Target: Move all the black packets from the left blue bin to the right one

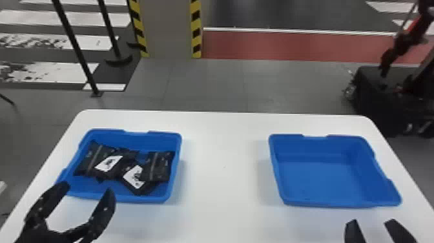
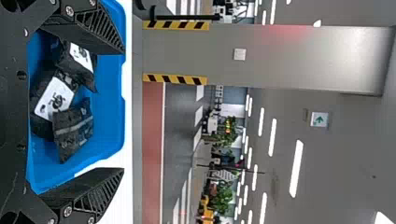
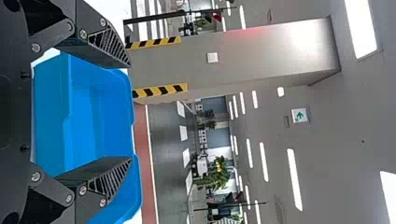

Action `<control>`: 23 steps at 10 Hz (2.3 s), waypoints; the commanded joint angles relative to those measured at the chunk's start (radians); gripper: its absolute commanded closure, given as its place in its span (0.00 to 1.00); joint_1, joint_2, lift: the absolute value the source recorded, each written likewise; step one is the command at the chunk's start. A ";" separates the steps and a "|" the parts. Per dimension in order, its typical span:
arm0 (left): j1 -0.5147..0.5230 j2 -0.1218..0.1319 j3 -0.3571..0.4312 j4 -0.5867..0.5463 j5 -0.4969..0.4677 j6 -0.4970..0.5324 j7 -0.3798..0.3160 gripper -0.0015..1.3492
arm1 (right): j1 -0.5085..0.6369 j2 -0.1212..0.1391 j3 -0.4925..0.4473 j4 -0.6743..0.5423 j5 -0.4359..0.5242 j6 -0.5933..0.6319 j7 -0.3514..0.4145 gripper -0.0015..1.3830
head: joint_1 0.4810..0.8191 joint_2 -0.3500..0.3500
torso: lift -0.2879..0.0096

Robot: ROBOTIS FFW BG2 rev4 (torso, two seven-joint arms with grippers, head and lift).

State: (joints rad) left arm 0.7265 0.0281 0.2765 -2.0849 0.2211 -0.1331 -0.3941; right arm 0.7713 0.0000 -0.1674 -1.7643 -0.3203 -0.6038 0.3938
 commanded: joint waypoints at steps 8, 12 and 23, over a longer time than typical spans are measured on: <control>-0.390 0.084 0.078 0.169 -0.187 0.560 -0.075 0.13 | 0.004 0.001 0.002 0.003 -0.020 0.000 0.008 0.25 | 0.63 0.66 | 0.60; -0.592 0.113 0.072 0.383 -0.227 0.619 -0.147 0.15 | 0.004 0.001 0.003 0.003 -0.022 0.000 0.008 0.25 | 0.63 0.68 | 0.60; -0.449 0.095 0.021 0.002 -0.163 0.702 -0.324 0.90 | -0.025 0.001 0.108 -0.006 -0.112 0.010 0.010 0.26 | 0.63 0.61 | 0.60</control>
State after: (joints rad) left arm 0.2479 0.1251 0.3188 -2.0009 0.0526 0.5440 -0.7172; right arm 0.7506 0.0000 -0.0819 -1.7592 -0.4123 -0.5969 0.4035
